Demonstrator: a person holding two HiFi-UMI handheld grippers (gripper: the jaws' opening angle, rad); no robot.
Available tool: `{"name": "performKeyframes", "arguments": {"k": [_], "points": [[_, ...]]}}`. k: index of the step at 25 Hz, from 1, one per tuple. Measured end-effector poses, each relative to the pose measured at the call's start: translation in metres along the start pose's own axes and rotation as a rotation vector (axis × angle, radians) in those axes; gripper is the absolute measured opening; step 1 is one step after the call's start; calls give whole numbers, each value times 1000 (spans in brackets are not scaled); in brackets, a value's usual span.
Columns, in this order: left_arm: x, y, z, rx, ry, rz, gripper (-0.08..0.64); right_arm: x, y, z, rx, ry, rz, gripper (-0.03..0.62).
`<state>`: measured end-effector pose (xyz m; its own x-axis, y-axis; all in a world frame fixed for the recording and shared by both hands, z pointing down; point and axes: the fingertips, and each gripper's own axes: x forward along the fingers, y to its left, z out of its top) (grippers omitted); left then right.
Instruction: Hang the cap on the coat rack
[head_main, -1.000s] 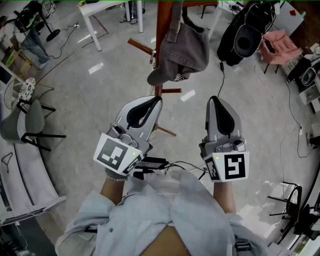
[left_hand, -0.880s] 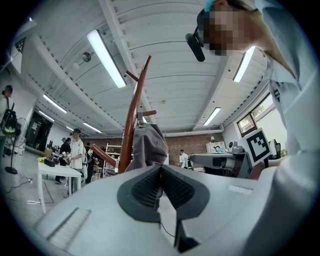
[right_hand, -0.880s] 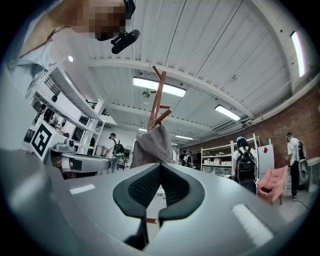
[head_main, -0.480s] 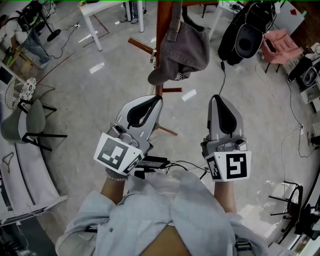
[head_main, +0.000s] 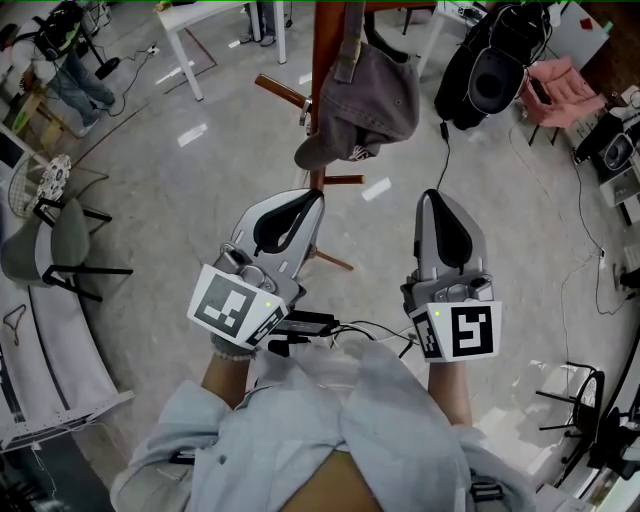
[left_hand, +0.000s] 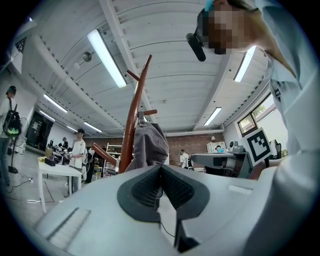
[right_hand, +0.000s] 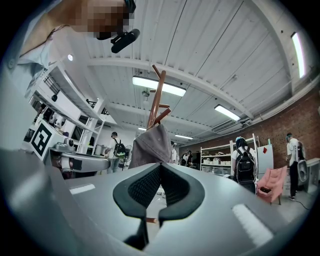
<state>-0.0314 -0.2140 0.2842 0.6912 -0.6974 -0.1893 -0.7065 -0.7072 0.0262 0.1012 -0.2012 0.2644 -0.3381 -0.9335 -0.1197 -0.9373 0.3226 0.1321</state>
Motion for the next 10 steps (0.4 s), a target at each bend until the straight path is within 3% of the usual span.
{"name": "performKeyframes", "arguments": {"k": [10], "points": [[2, -4, 3, 1, -6, 2, 5, -3, -2, 0, -2, 6, 0, 6]]}}
